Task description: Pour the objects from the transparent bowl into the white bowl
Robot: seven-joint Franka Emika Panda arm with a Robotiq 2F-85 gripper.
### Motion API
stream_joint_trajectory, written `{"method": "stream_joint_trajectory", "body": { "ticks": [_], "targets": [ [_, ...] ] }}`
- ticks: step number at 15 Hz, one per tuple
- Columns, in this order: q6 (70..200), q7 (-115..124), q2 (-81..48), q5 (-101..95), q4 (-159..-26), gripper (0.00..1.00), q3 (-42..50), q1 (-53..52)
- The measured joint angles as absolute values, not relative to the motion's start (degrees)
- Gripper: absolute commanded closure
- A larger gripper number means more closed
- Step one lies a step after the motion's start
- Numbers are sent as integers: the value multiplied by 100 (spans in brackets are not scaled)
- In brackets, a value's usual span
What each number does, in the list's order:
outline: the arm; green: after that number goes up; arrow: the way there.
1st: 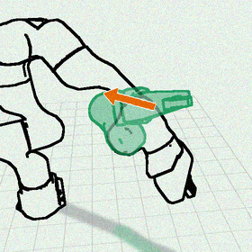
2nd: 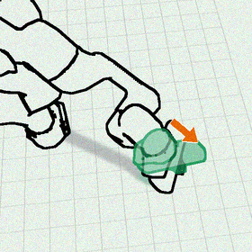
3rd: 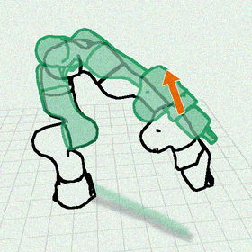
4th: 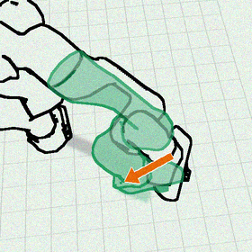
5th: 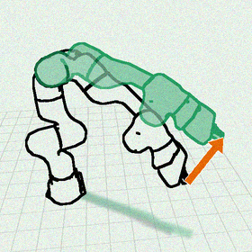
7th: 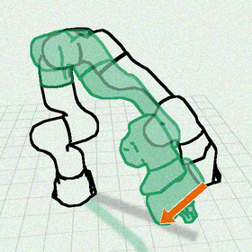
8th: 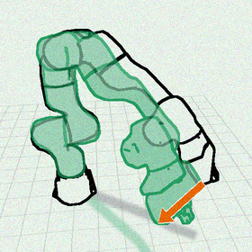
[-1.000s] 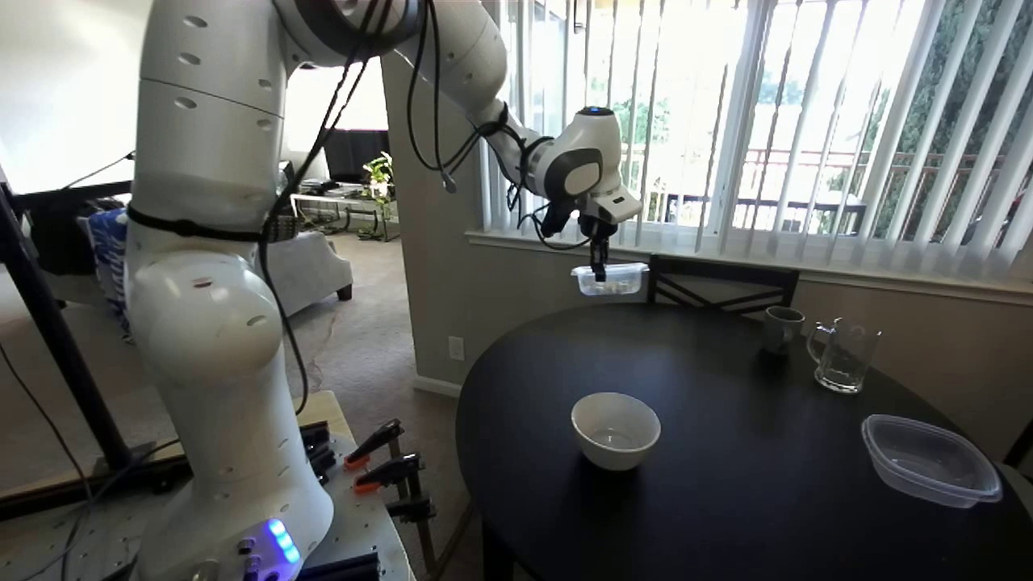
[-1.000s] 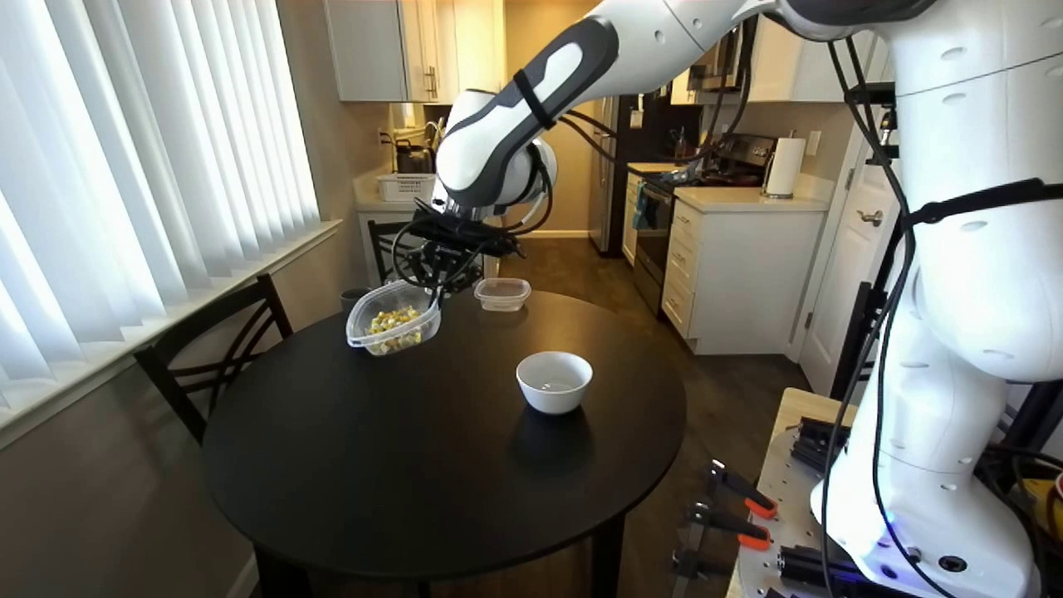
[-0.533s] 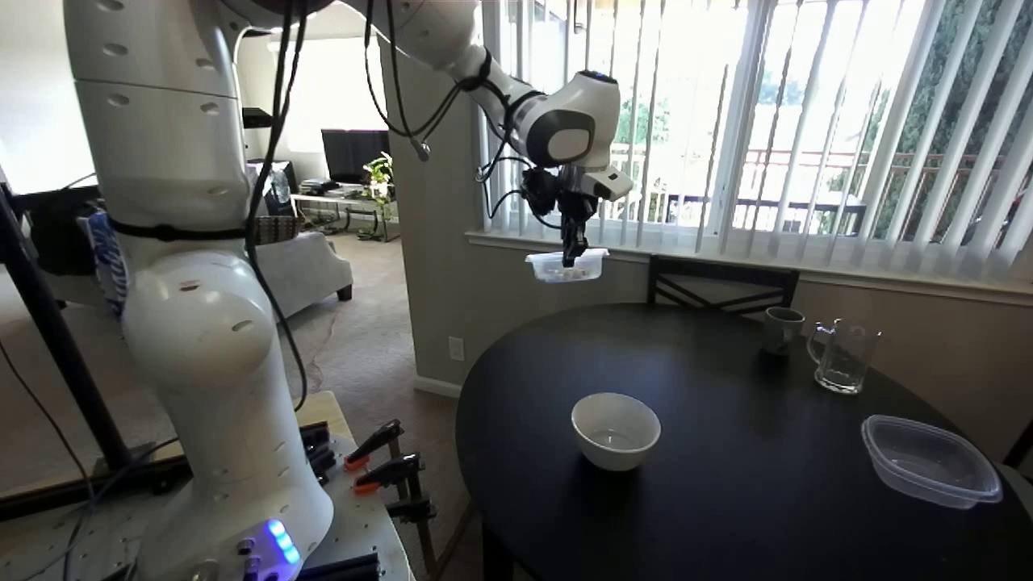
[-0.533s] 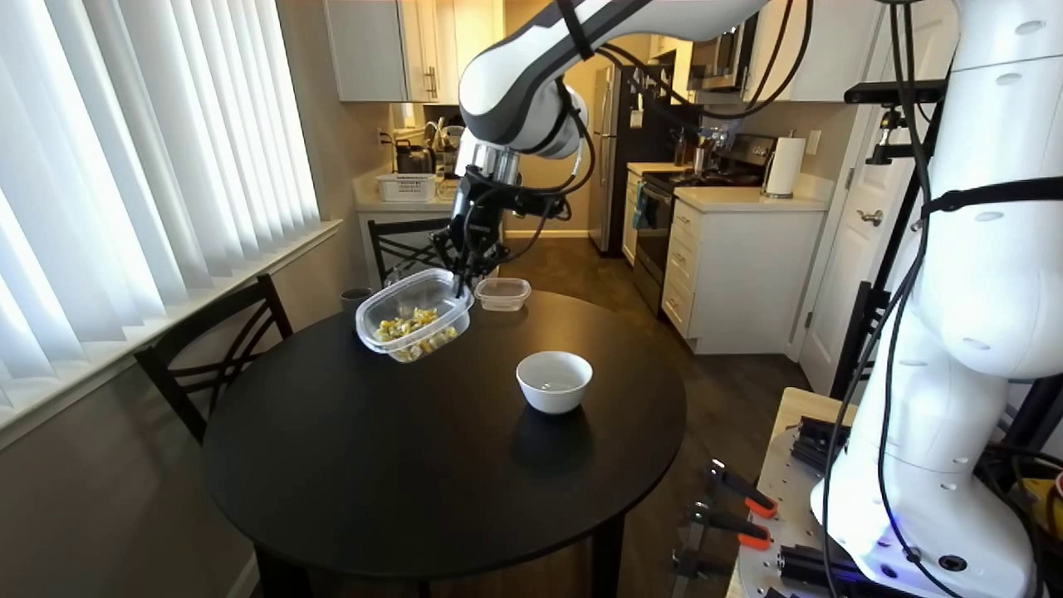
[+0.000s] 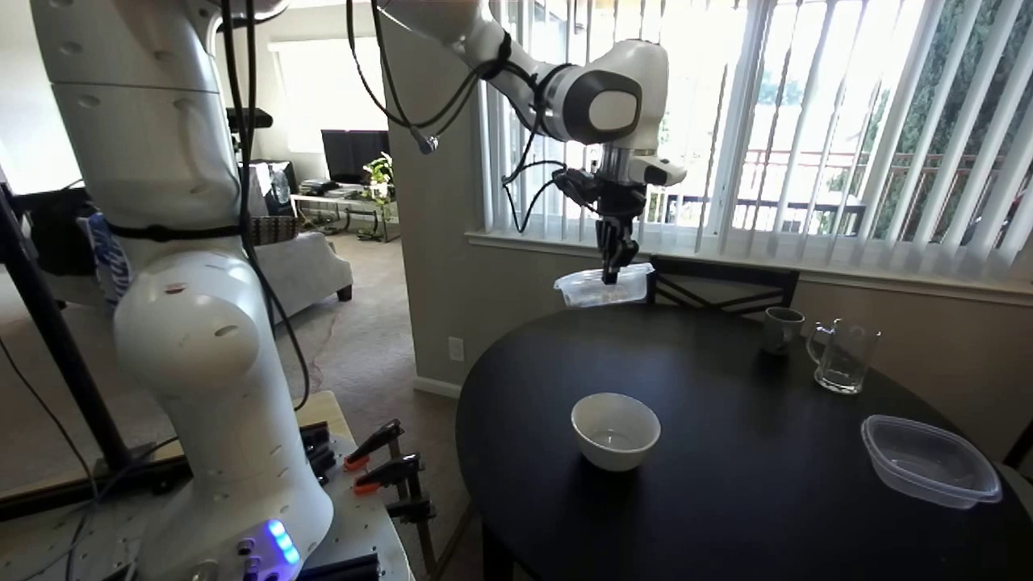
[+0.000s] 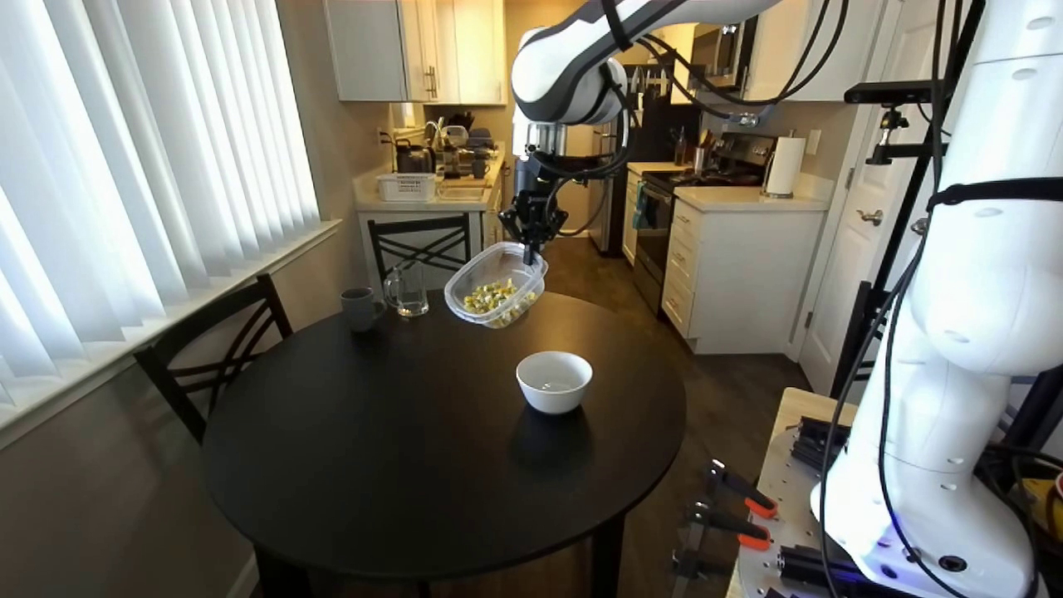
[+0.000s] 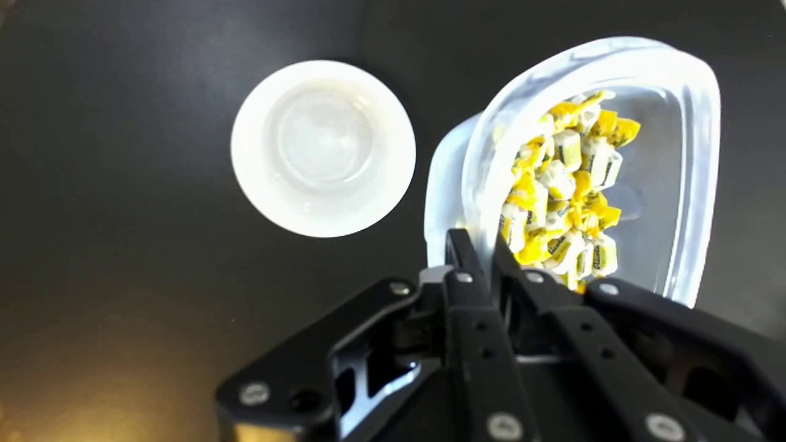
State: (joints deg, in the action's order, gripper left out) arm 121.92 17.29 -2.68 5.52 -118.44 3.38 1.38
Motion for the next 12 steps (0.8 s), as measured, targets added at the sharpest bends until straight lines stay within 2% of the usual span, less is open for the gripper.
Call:
{"method": "stream_joint_trajectory", "body": {
  "ticks": [12],
  "targets": [
    [12118, 4247, -1039, -3021, -11488, 94, 411, -57]
  ]
}}
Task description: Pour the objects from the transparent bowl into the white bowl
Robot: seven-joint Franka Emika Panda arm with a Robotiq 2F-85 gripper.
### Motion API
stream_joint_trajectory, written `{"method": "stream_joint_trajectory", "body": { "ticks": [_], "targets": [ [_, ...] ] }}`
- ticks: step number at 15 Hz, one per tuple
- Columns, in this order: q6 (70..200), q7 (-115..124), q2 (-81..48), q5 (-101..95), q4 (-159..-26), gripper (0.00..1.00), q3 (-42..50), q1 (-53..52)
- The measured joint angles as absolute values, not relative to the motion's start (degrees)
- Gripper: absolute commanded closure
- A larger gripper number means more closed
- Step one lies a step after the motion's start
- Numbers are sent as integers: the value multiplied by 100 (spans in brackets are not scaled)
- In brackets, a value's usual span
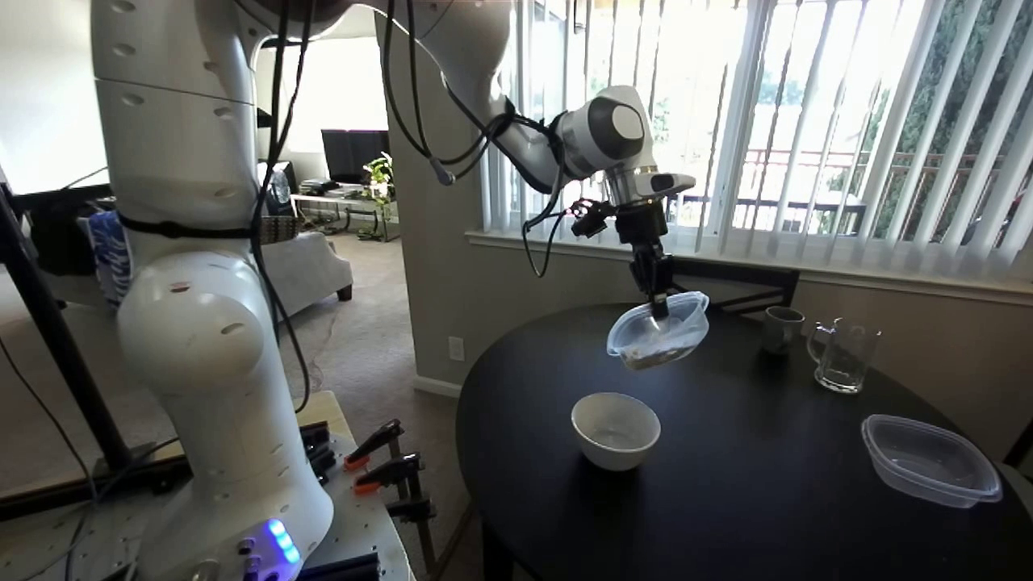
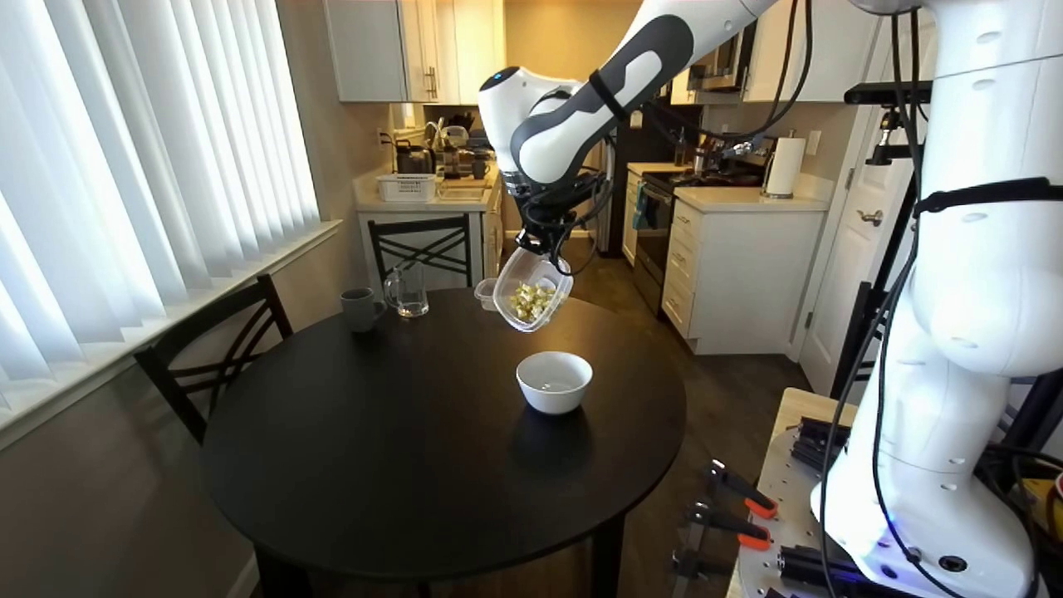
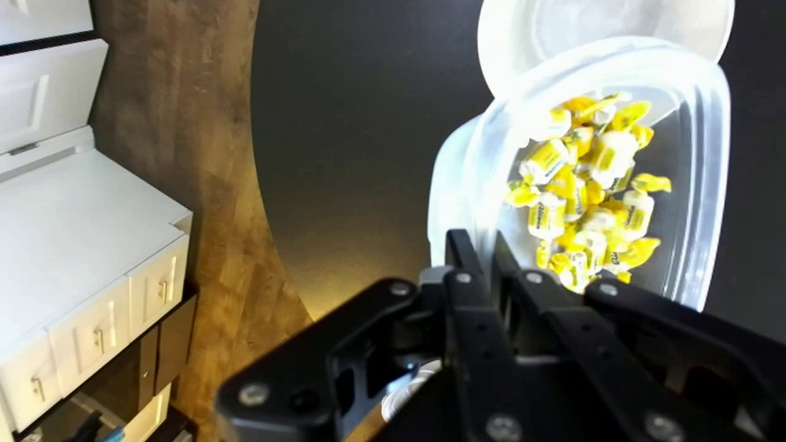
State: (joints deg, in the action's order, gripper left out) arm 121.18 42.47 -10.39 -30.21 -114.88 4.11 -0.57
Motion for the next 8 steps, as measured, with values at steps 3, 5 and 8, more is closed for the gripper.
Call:
{"method": "stream_joint_trajectory", "body": {
  "ticks": [3, 5, 8],
  "targets": [
    [11969, 4532, -1324, -3321, -11341, 94, 430, -141],
    [11835, 4623, -1471, -3442, -11246, 94, 458, -181],
    [11666, 4653, -1609, -3528, -11157, 94, 500, -186]
  ]
}}
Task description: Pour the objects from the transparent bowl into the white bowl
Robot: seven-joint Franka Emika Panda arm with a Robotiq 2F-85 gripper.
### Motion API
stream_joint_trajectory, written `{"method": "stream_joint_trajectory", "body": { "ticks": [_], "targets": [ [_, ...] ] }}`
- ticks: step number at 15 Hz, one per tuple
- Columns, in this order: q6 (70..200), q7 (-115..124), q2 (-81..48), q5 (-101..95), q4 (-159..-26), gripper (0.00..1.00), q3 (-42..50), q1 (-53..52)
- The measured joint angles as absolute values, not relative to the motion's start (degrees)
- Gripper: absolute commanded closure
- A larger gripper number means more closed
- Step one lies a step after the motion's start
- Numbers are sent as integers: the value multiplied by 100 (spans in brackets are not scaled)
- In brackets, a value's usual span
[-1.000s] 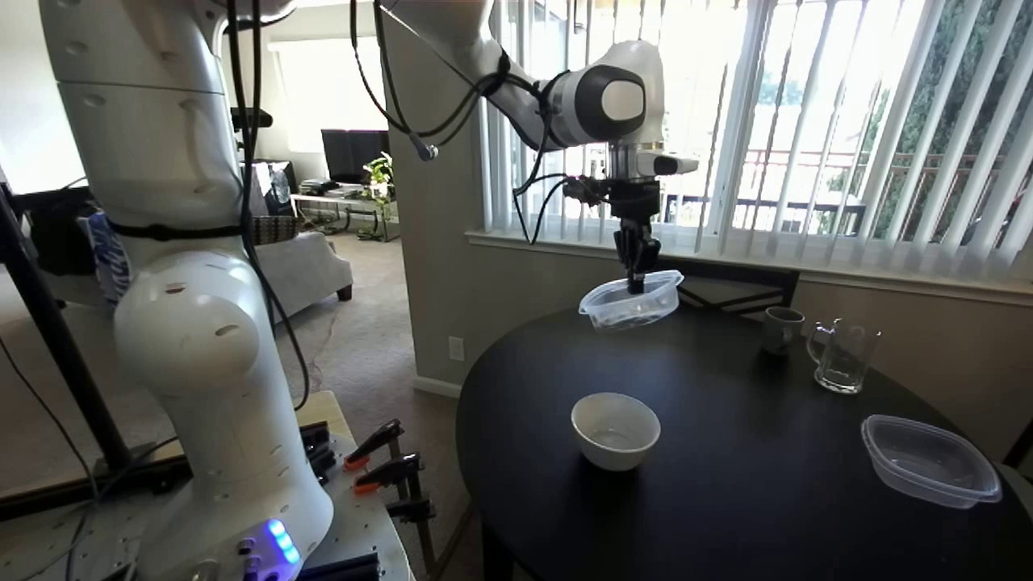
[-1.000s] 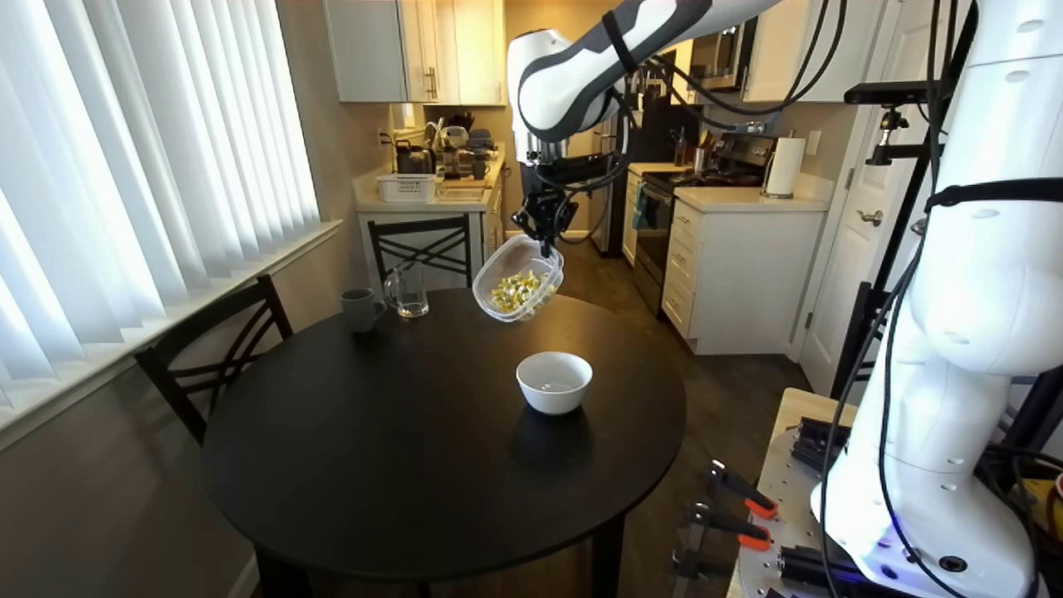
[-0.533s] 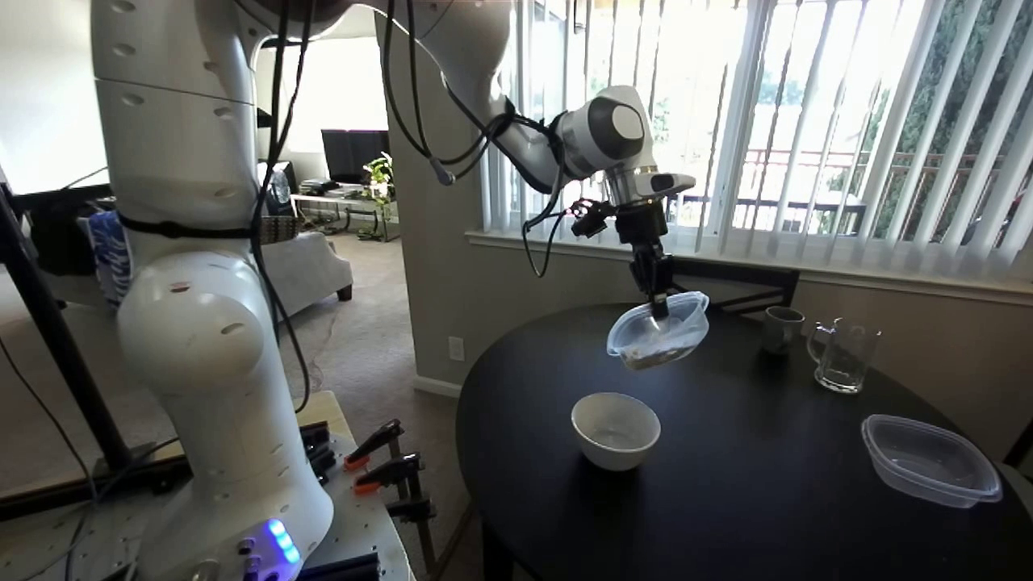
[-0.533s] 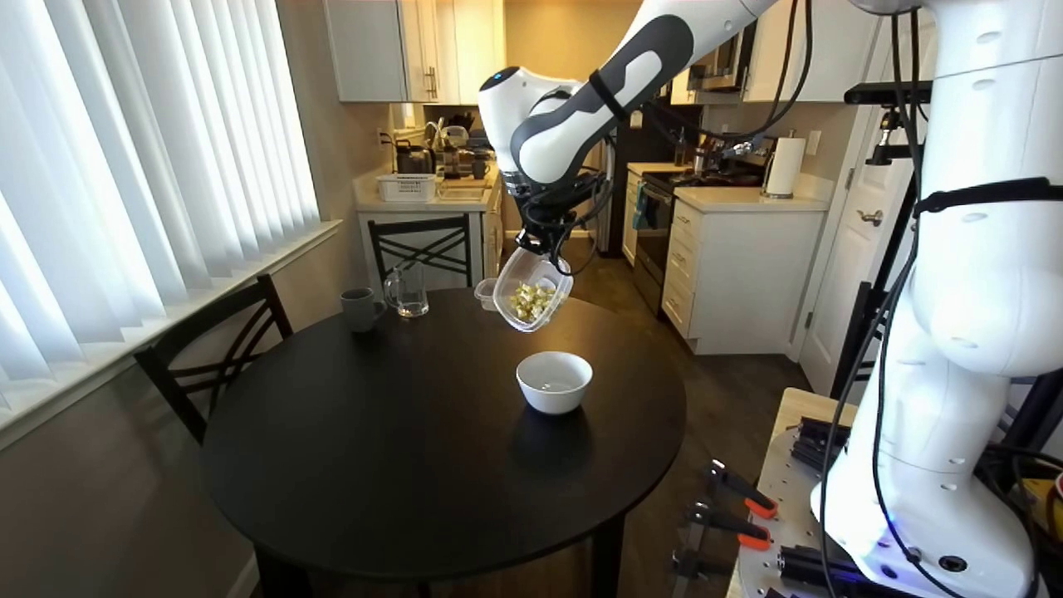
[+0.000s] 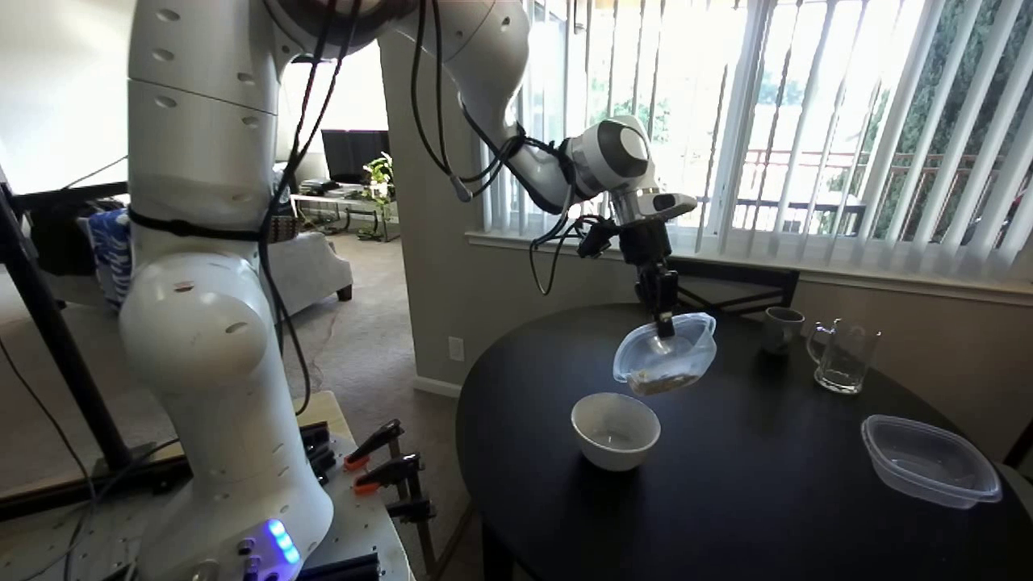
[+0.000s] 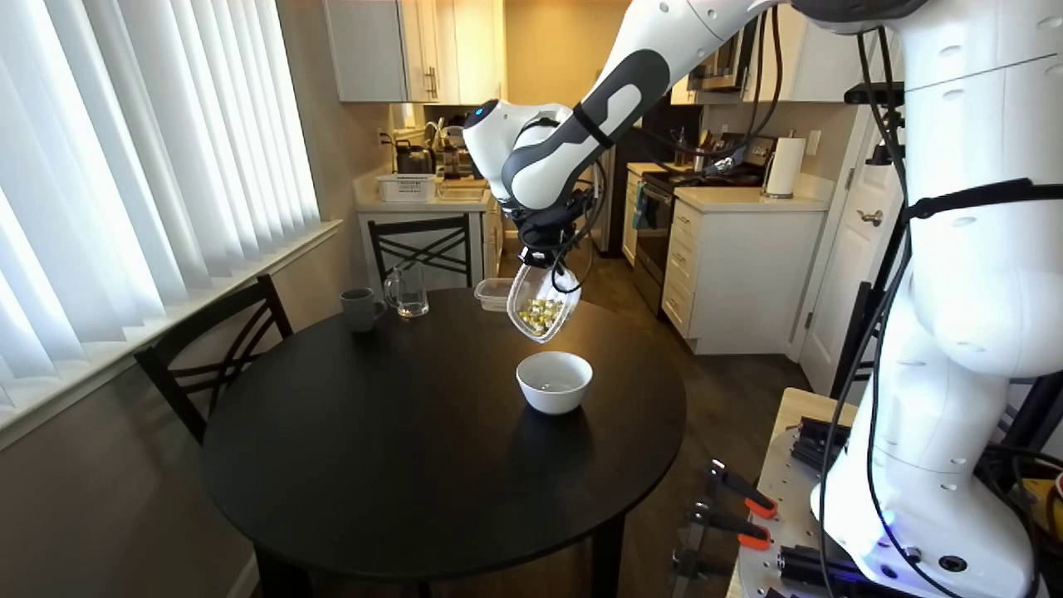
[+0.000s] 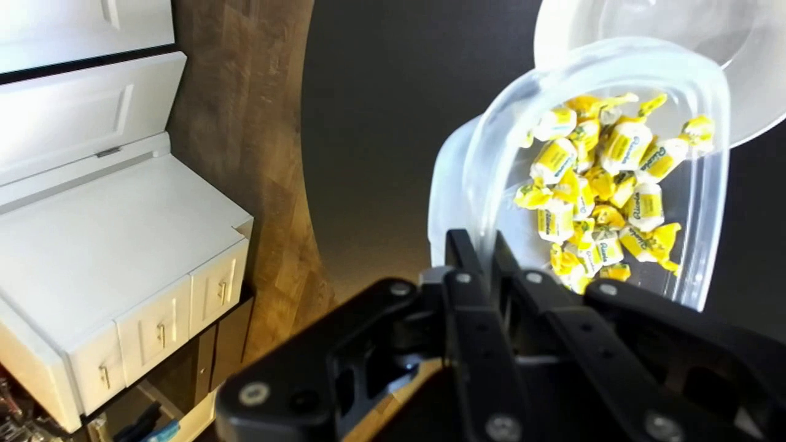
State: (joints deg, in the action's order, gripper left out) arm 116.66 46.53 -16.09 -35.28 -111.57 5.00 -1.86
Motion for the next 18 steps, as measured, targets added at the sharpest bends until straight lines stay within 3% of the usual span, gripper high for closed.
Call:
{"method": "stream_joint_trajectory", "body": {
  "ticks": [18],
  "targets": [
    [11302, 5563, -1838, -4684, -11510, 94, 646, -396]
  ]
}}
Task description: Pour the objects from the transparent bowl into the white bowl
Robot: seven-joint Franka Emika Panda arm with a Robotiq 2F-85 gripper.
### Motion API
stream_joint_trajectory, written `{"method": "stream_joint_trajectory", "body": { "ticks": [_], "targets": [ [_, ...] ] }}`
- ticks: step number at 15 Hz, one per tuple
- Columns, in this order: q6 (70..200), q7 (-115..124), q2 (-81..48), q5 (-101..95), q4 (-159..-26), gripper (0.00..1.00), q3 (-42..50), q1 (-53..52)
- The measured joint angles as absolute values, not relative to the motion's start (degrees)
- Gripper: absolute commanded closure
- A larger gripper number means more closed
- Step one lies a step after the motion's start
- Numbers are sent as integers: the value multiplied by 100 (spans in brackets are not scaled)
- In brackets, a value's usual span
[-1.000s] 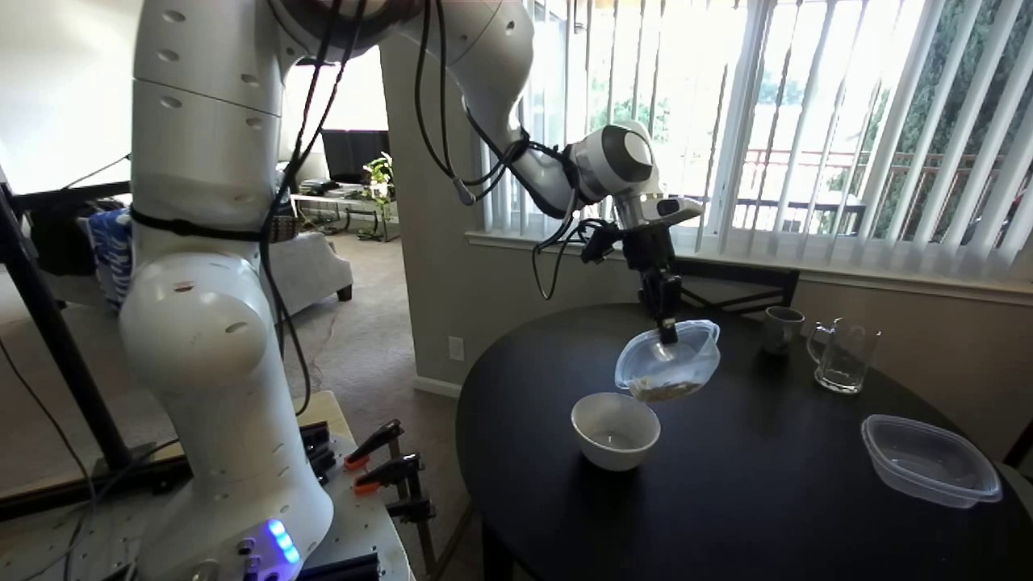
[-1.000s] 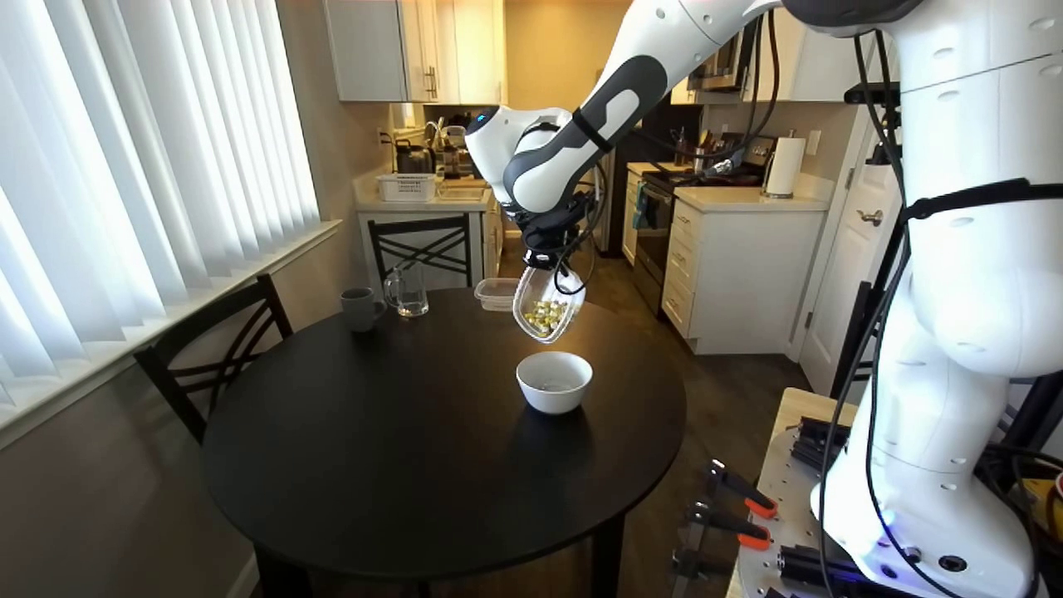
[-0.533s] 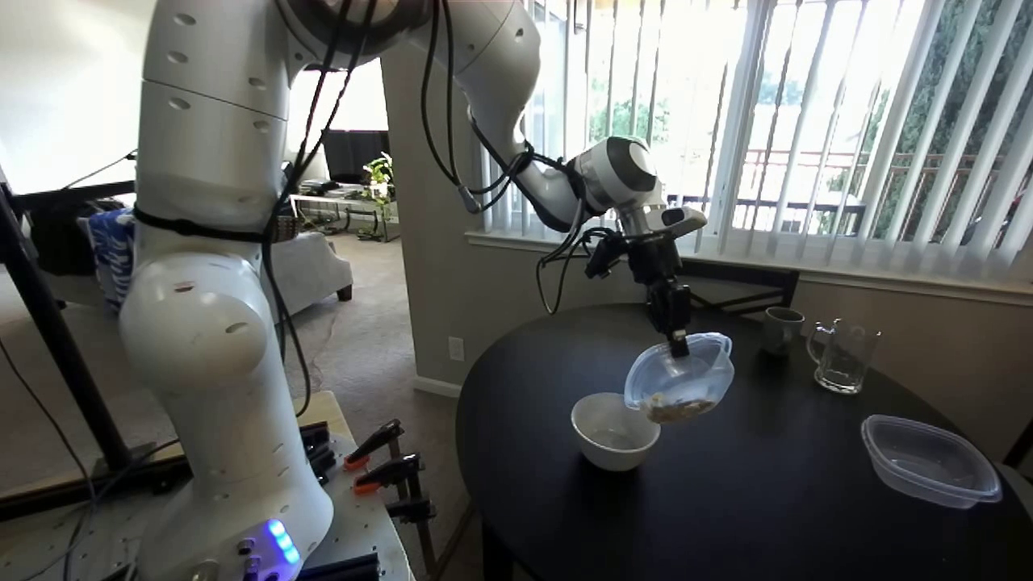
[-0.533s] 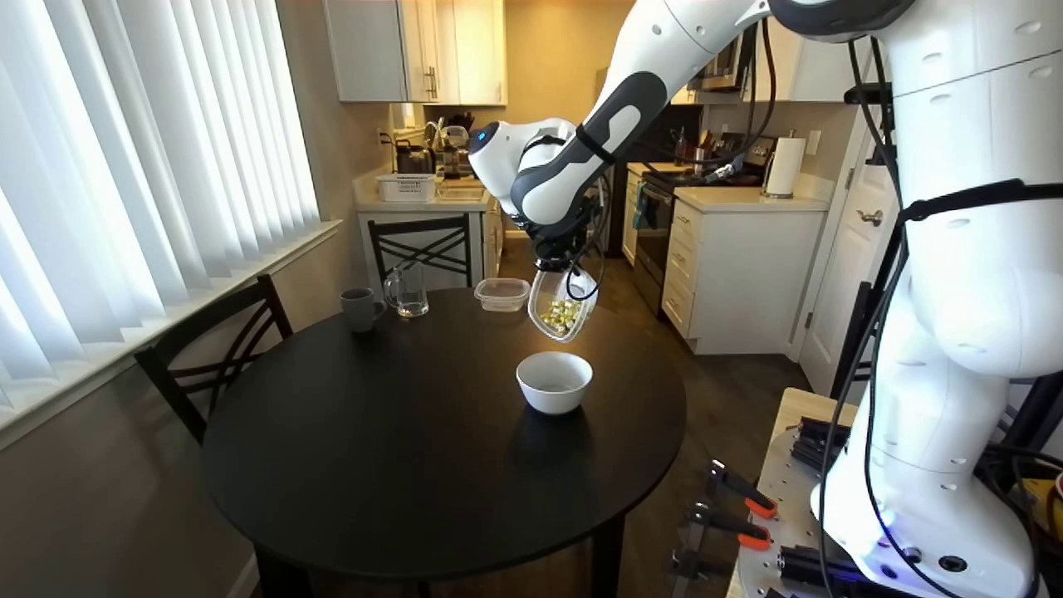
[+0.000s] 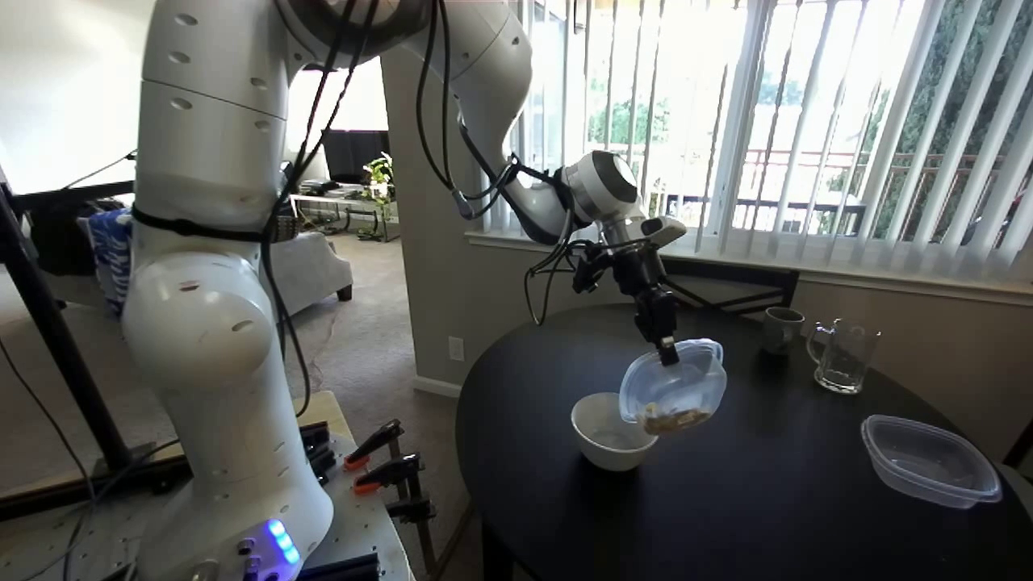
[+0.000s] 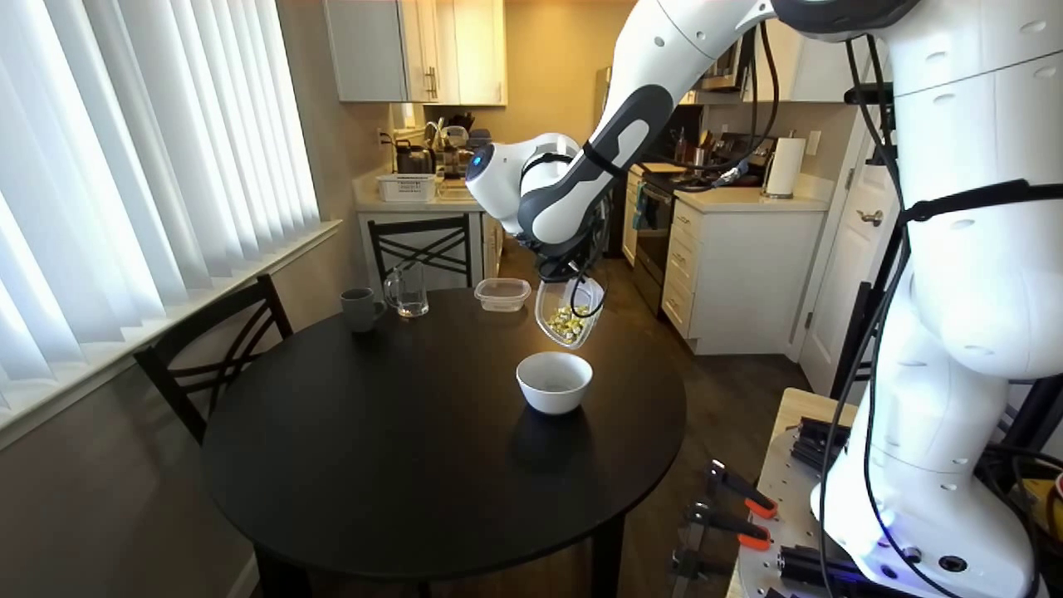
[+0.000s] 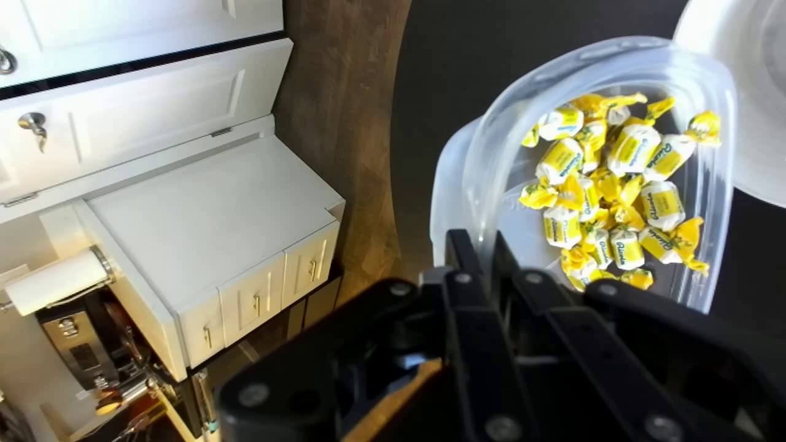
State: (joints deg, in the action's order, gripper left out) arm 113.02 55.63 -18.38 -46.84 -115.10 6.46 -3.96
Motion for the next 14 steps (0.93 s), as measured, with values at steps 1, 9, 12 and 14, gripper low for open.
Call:
{"method": "stream_joint_trajectory", "body": {
  "ticks": [1, 9, 12, 14],
  "targets": [
    [11236, 5708, -1836, -4749, -11569, 94, 616, -445],
    [10620, 6615, -1762, -4876, -11791, 94, 257, -788],
    [10399, 6811, -1723, -5036, -11791, 94, 158, -864],
    [10230, 6908, -1689, -5149, -11791, 94, 98, -878]
  ]
}}
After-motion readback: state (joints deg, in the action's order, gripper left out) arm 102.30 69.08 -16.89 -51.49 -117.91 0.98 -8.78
